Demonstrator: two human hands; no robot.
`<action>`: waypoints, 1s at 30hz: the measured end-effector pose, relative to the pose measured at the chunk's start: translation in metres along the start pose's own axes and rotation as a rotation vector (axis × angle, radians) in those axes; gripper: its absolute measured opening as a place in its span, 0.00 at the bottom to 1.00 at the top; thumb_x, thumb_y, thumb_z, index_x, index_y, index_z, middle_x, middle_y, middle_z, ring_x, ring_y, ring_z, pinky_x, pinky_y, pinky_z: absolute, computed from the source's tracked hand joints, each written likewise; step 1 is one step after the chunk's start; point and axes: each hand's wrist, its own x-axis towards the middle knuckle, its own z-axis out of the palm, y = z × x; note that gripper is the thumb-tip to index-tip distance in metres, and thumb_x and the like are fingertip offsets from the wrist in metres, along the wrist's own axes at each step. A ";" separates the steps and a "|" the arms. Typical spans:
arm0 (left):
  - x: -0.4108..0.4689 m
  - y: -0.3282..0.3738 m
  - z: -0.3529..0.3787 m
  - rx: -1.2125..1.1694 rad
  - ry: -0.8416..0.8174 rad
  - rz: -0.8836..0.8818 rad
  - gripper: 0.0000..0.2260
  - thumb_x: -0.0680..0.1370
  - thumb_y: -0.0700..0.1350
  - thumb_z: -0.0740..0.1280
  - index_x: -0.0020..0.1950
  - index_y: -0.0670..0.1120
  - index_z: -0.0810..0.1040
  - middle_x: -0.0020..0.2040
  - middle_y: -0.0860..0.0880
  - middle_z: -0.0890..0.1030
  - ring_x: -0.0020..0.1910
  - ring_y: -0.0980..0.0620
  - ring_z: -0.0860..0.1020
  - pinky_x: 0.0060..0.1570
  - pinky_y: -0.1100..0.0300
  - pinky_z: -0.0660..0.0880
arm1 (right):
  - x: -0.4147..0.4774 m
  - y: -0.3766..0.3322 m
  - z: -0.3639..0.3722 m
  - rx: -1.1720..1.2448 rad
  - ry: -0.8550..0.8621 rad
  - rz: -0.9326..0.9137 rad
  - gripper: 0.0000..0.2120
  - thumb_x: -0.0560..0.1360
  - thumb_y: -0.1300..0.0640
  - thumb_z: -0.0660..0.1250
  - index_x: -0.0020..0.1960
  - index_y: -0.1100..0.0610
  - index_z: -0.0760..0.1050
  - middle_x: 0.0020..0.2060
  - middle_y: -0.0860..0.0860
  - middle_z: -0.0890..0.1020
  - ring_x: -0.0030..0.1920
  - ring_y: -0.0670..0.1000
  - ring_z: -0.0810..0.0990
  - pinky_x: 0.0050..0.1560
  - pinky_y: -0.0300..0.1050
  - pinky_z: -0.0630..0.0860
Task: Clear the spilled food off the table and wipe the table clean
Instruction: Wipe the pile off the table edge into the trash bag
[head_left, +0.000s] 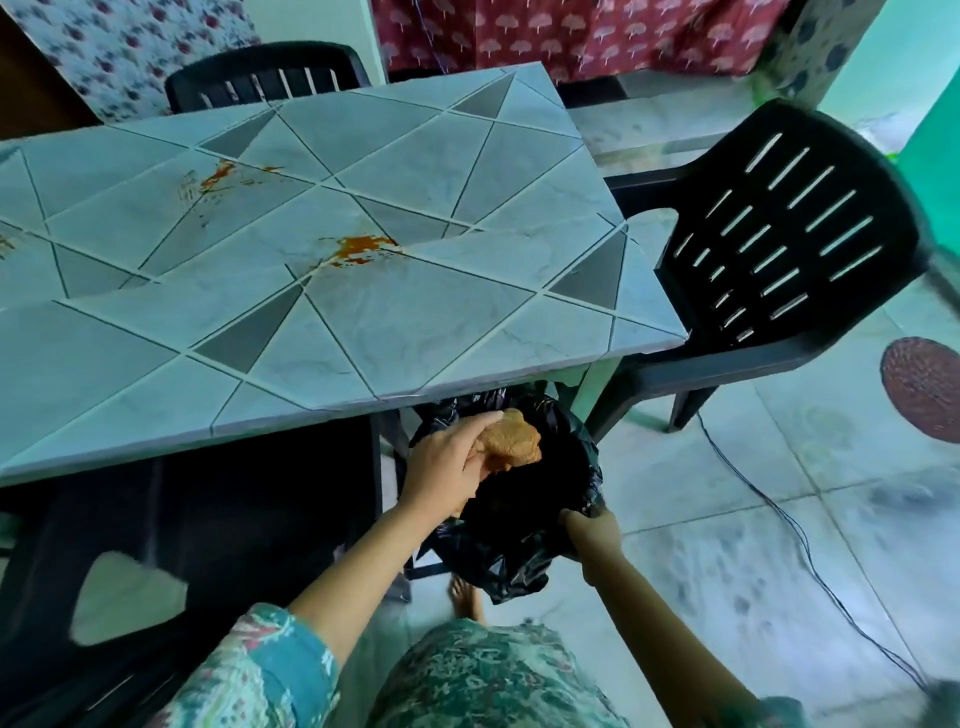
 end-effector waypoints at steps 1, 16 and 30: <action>0.000 0.003 0.000 -0.003 -0.020 -0.023 0.22 0.73 0.38 0.68 0.66 0.51 0.74 0.56 0.48 0.82 0.50 0.47 0.81 0.49 0.52 0.78 | 0.001 0.001 -0.001 0.012 -0.008 -0.010 0.05 0.72 0.65 0.64 0.47 0.59 0.69 0.37 0.57 0.75 0.44 0.62 0.79 0.47 0.57 0.80; 0.050 0.012 -0.075 -1.016 0.213 -0.507 0.05 0.75 0.40 0.68 0.48 0.48 0.77 0.44 0.48 0.82 0.43 0.49 0.81 0.41 0.59 0.77 | 0.008 -0.003 0.000 -0.009 -0.039 0.000 0.06 0.71 0.64 0.65 0.47 0.62 0.73 0.39 0.59 0.77 0.44 0.62 0.80 0.44 0.57 0.80; 0.153 -0.059 -0.101 -0.841 0.136 -0.846 0.11 0.74 0.46 0.67 0.52 0.41 0.79 0.49 0.41 0.82 0.45 0.46 0.79 0.42 0.56 0.77 | 0.002 -0.018 0.015 -0.014 -0.031 -0.005 0.07 0.73 0.68 0.62 0.51 0.64 0.70 0.37 0.58 0.75 0.36 0.57 0.77 0.31 0.47 0.77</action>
